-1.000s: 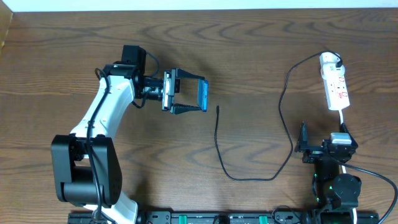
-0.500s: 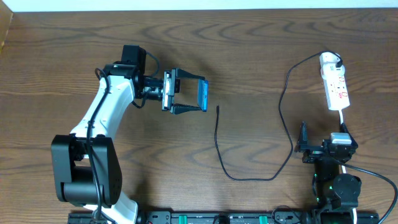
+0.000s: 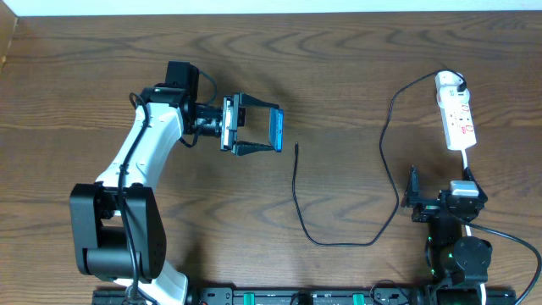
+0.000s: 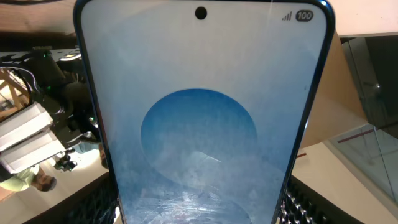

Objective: Plug charger to phone and switch on socket
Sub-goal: 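Raise the held phone toward the table center with the left gripper, then move the right gripper up and left toward the held phone, then close the right gripper on the phone's edge beside the left gripper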

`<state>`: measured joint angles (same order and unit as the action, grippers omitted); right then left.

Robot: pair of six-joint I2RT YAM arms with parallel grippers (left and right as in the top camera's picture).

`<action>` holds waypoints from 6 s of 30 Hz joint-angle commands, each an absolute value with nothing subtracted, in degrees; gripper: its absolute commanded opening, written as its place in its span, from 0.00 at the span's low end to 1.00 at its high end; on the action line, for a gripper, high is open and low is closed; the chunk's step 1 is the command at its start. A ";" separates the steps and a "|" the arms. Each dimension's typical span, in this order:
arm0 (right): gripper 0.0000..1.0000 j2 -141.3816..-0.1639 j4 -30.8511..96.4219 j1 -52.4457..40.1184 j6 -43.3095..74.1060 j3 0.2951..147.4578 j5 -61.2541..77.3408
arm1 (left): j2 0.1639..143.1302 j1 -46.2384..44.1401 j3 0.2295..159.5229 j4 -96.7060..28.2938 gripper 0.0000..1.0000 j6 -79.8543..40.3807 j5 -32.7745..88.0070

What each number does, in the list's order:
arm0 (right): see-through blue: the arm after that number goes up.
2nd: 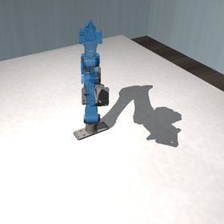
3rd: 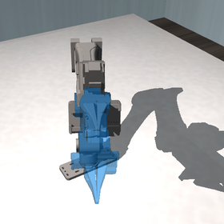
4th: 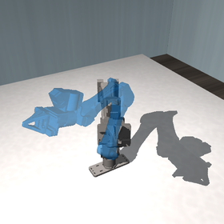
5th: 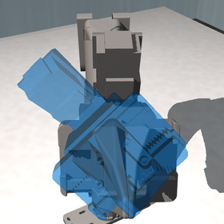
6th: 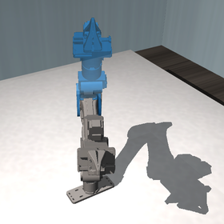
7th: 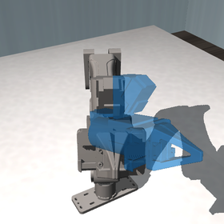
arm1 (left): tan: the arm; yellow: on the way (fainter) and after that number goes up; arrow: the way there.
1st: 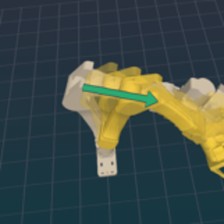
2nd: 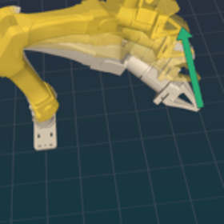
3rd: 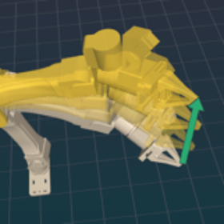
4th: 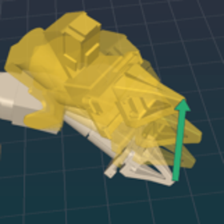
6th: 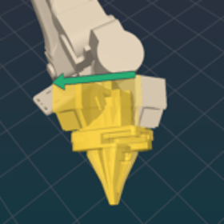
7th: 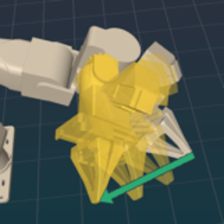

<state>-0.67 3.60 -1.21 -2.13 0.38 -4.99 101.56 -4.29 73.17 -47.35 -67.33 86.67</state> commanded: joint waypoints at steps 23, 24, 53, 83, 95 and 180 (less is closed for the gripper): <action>0.99 -0.27 3.68 -1.58 -1.76 0.30 -5.67 | 99.85 -4.05 73.08 -47.42 0.08 -67.59 88.88; 0.99 -0.27 3.70 -1.58 -1.76 0.30 -5.67 | 99.85 -4.05 73.08 -47.42 0.08 -67.59 88.88; 0.99 -0.27 3.68 -1.58 -1.76 0.30 -5.67 | 99.85 -4.05 73.08 -36.03 0.07 -67.59 66.24; 0.99 -0.27 -3.60 -1.56 -1.76 0.32 -1.74 | 99.85 -4.05 73.08 -12.84 0.08 -70.70 53.04; 0.99 -2.28 -8.99 -1.48 -1.74 4.82 -0.93 | 99.85 -4.05 73.08 -11.14 0.07 -73.82 52.77; 0.99 -101.08 1.04 -17.10 23.44 64.71 56.90 | 99.88 -10.46 73.08 -23.53 0.07 -91.31 39.51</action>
